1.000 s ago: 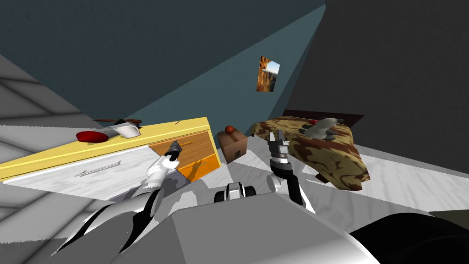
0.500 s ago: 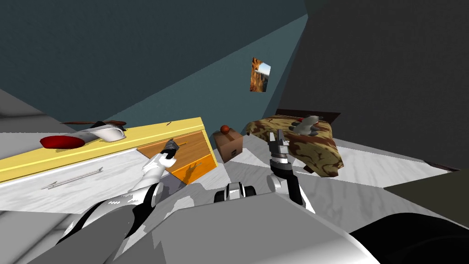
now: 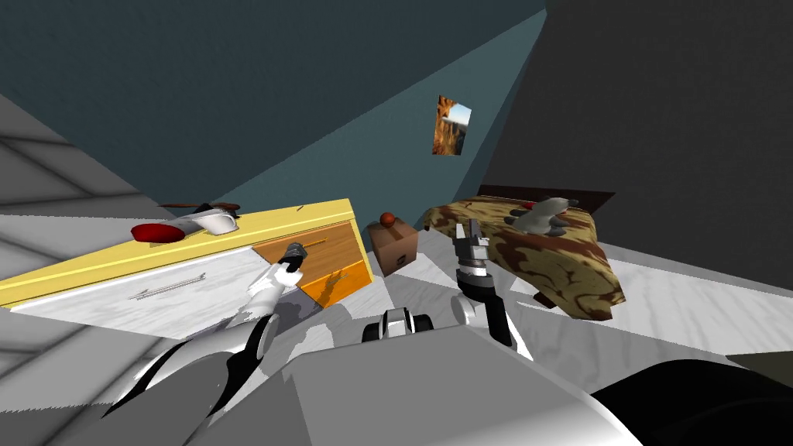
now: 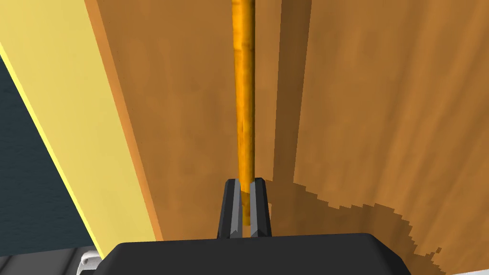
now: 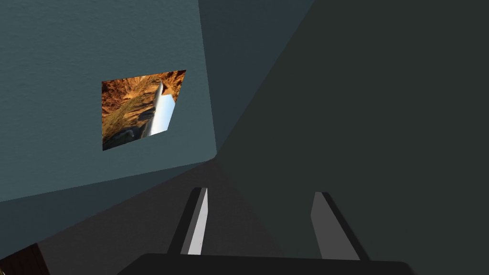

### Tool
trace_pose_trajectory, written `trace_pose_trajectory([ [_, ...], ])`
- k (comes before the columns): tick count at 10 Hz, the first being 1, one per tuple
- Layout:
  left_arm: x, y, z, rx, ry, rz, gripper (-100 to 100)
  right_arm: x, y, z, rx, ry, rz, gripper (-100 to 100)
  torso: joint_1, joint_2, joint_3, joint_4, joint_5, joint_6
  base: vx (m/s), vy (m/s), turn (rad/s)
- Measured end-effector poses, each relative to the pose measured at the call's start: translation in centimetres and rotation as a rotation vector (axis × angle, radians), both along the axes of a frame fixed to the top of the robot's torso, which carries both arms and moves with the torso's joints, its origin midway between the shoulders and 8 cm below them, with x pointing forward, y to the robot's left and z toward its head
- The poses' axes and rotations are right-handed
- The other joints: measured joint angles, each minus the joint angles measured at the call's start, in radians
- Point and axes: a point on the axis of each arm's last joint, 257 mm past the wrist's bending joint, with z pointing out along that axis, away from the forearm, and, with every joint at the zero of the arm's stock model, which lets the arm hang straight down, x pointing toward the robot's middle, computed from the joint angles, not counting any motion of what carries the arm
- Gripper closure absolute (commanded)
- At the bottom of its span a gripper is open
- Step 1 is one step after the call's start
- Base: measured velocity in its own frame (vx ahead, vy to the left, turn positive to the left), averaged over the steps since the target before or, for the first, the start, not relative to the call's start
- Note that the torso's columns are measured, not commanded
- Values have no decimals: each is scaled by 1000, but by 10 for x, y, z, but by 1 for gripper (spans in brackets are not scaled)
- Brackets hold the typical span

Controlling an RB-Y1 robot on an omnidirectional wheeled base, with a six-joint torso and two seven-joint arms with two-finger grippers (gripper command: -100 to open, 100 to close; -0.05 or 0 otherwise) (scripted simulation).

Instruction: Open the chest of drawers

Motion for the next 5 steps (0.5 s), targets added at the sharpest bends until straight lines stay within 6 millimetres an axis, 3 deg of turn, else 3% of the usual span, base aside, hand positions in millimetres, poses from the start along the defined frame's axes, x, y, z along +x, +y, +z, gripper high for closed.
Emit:
trace_pose_trajectory([
  [1,0,-5,-1,14,2,-10,100,0,0,0,0,0,0,0,2,0,0,1,0,4,-4,-6,-14],
  [2,0,-5,1,30,4,-14,100,0,0,0,0,0,0,0,1,2,1,2,-1,6,135,34,272],
  [3,3,-18,-12,31,18,-29,100,0,0,0,0,0,0,0,4,-5,-3,-4,3,-1,165,49,257],
  [5,0,-31,-18,69,45,-55,100,0,0,0,0,0,0,0,14,-2,-2,-6,8,-5,30,20,67],
])
